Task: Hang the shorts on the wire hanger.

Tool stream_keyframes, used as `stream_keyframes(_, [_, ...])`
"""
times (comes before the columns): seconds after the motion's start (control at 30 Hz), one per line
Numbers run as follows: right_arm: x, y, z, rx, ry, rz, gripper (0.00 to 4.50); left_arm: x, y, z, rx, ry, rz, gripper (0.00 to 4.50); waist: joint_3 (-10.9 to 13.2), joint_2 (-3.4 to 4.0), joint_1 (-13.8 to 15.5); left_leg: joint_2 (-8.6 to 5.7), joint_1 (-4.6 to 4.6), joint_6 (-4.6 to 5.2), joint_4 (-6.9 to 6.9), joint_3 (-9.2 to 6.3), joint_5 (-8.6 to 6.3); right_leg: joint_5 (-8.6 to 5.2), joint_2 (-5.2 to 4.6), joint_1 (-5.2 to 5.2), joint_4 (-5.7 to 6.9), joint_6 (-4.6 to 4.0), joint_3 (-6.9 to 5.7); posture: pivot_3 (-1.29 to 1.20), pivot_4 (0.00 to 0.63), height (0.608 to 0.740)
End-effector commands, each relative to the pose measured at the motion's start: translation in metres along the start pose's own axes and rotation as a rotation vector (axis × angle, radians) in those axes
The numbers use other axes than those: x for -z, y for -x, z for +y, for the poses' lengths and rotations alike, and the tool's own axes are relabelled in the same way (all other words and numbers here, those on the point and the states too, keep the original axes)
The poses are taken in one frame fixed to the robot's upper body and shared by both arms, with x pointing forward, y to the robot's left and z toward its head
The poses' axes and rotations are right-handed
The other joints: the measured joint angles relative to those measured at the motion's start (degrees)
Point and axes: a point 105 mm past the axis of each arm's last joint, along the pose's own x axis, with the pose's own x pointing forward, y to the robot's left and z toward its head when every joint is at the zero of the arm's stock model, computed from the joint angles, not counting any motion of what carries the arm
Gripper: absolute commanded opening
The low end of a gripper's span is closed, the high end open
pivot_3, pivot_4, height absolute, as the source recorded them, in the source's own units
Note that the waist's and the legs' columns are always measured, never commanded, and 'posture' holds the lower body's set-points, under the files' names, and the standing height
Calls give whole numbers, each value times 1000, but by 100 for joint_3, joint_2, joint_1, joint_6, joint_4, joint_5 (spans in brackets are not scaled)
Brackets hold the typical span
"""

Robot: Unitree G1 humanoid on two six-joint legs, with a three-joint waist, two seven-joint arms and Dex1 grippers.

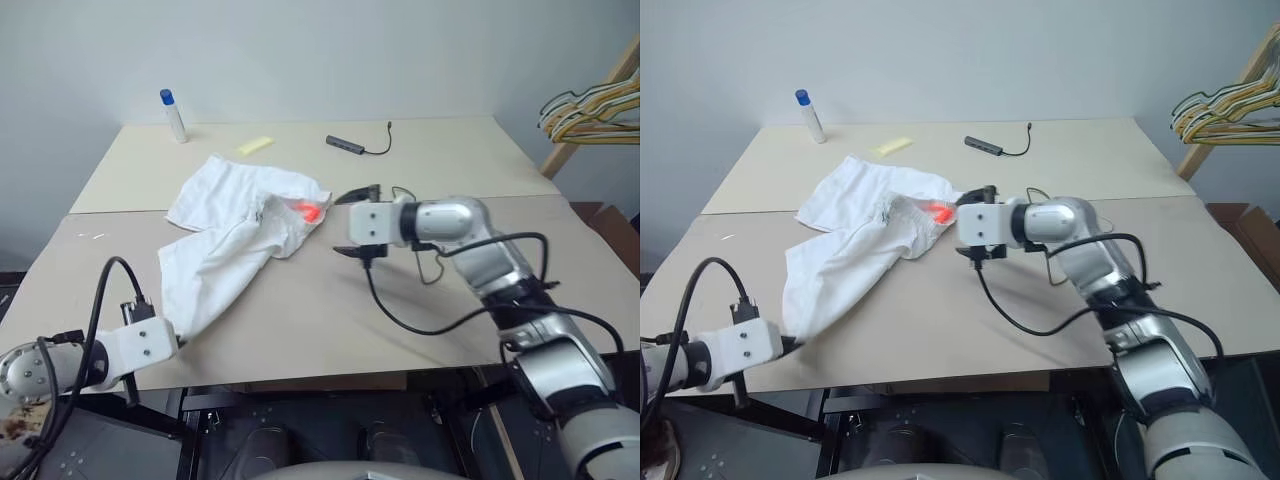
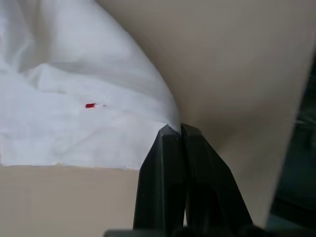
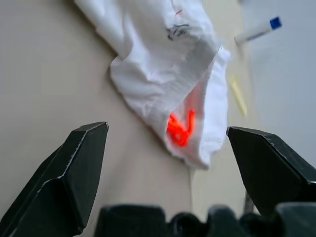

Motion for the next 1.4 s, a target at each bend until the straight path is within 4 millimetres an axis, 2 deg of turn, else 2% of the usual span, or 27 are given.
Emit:
stream_keyframes(0.03, [-21, -15, -10, 6, 181, -44, 4500, -14, 11, -17, 133, -3, -10, 33, 0, -1, -3, 0, -6, -10, 0, 1, 6, -2, 0, -9, 7, -2, 1, 175, 0, 740])
stream_keyframes(0.17, [-36, -30, -9, -1, 274, -85, 4500, -9, 16, -40, 236, 26, 42, 33, 0, -2, -5, -3, -8, -25, 0, 2, 14, -20, -1, -21, 40, -12, 4, 180, 0, 740])
stream_keyframes(0.37, [-68, -48, 7, -34, 365, -205, 4500, -2, 20, -71, 368, 58, 101, 33, 0, -1, -72, 3, 11, -18, -5, -5, 10, -34, 6, -19, 67, -29, 1, 179, 0, 740])
stream_keyframes(0.6, [-97, -64, 14, -66, 368, -308, 4500, 3, 17, -78, 398, 51, 122, 33, -1, -3, -115, 4, 12, -18, -6, -6, 10, -37, 7, -18, 70, -32, 1, 168, 0, 740])
stream_keyframes(0.67, [-104, -70, 14, -95, 298, -336, 4500, 8, 16, -80, 415, 52, 134, 33, -1, -3, -130, 5, 14, -19, -7, -6, 11, -37, 8, -18, 71, -33, 1, 162, 0, 740])
stream_keyframes(0.77, [-113, -80, 13, -192, 43, -359, 4500, 16, 13, -82, 426, 36, 160, 33, -2, -5, -147, 15, 16, -22, -9, -6, 11, -38, 19, -17, 71, -37, 2, 164, 0, 740])
stream_keyframes(0.9, [-106, -95, 6, -242, -220, -288, 4500, 20, 7, -80, 404, 24, 161, 33, 2, 1, -127, 30, 14, -29, -9, -5, 9, -39, 29, -18, 71, -42, -1, 170, 0, 740])
stream_keyframes(0.97, [-104, -101, 2, -260, -407, -260, 4500, 19, 4, -80, 390, 22, 154, 33, -9, -15, -116, 40, 14, -34, -8, -5, 8, -39, 36, -18, 70, -46, -4, 175, 0, 740])
stream_keyframes(1.1, [-97, -108, -1, -228, -525, -221, 4500, 17, 2, -83, 385, 24, 144, 33, -19, -31, -111, 64, 13, -58, -7, -4, -5, -42, 60, -21, 67, -59, -3, 177, 0, 740])
stream_keyframes(1.23, [-91, -109, 7, -302, -655, -175, 4500, 16, 0, -84, 384, 25, 137, 33, -20, -32, -117, 81, 12, -79, -10, -4, -8, -54, 77, -38, 82, -83, -5, 172, 0, 740])
stream_keyframes(1.33, [-78, -113, 12, -314, -778, -102, 4500, 16, 0, -82, 384, 19, 134, 33, -19, -32, -121, 88, 13, -88, -12, -7, -7, -64, 84, -43, 96, -100, -11, 168, 0, 740])
stream_keyframes(1.4, [-77, -114, 13, -311, -782, -119, 4108, 16, 0, -78, 378, 10, 133, 0, -20, -32, -124, 88, 13, -91, -12, -7, -5, -68, 83, -49, 111, -106, -10, 166, 0, 740])
